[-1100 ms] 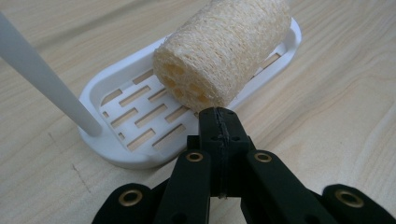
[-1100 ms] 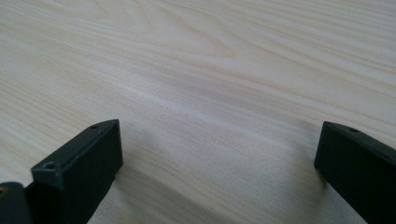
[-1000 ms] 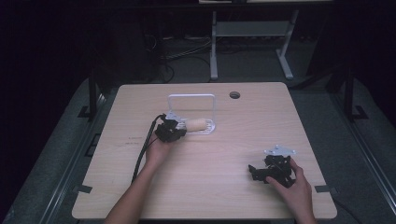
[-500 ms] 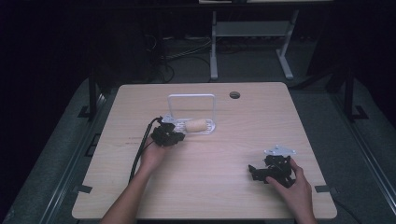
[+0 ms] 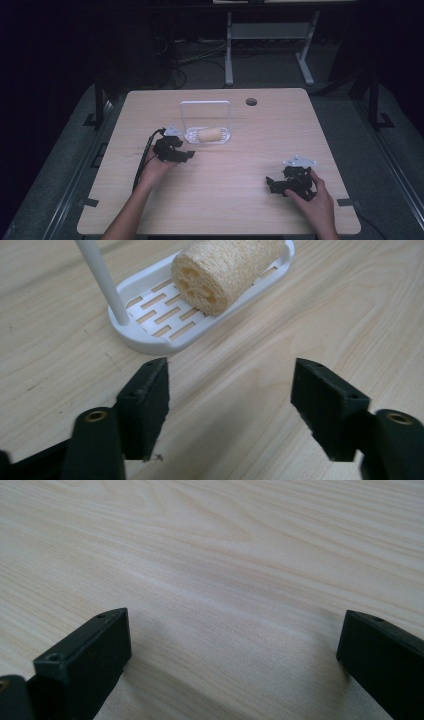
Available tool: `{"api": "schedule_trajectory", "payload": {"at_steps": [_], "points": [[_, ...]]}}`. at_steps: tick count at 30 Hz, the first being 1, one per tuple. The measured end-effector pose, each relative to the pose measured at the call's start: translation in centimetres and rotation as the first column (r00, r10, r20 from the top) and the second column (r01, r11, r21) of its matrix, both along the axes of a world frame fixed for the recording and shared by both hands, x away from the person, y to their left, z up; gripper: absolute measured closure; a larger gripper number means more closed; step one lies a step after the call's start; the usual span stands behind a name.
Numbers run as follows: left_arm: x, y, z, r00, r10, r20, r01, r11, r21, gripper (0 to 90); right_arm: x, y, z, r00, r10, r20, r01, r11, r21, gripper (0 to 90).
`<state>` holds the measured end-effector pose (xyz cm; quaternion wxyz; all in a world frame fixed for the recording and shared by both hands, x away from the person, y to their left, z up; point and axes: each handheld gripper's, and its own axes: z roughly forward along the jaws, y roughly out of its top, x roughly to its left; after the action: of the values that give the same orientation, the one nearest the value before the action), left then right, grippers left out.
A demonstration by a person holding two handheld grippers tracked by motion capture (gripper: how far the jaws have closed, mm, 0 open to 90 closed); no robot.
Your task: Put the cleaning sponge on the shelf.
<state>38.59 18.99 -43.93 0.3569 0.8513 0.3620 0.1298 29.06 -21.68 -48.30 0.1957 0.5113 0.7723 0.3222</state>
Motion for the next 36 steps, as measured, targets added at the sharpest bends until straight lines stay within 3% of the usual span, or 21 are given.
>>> {"api": "schedule_trajectory", "payload": {"at_steps": [3,4,9,16,36], "points": [[-0.3,0.1,0.1,1.0,-0.003,0.006,0.003,1.0,0.0,23.4,0.0,0.0,0.0,1.0,0.0,0.0,0.0,1.0,0.0,0.5],[-0.6,0.2,0.1,0.9998,-0.006,0.021,0.006,0.9999,0.009,18.2,0.0,0.0,0.0,1.0,0.0,0.0,0.0,1.0,0.0,0.6],[-1.3,0.5,0.2,0.9992,-0.025,0.03,0.025,0.9997,0.006,13.7,0.0,0.0,0.0,1.0,0.0,0.0,0.0,1.0,0.0,0.6],[-2.9,1.4,0.7,0.9979,-0.032,0.056,0.032,0.9995,-0.006,13.0,0.0,0.0,0.0,1.0,0.0,0.0,0.0,1.0,0.0,0.6],[-6.8,4.5,0.3,0.9982,-0.008,0.059,0.009,0.9999,-0.013,13.1,0.0,0.0,0.0,1.0,-0.001,0.0,0.001,1.0,0.001,0.5]]}}
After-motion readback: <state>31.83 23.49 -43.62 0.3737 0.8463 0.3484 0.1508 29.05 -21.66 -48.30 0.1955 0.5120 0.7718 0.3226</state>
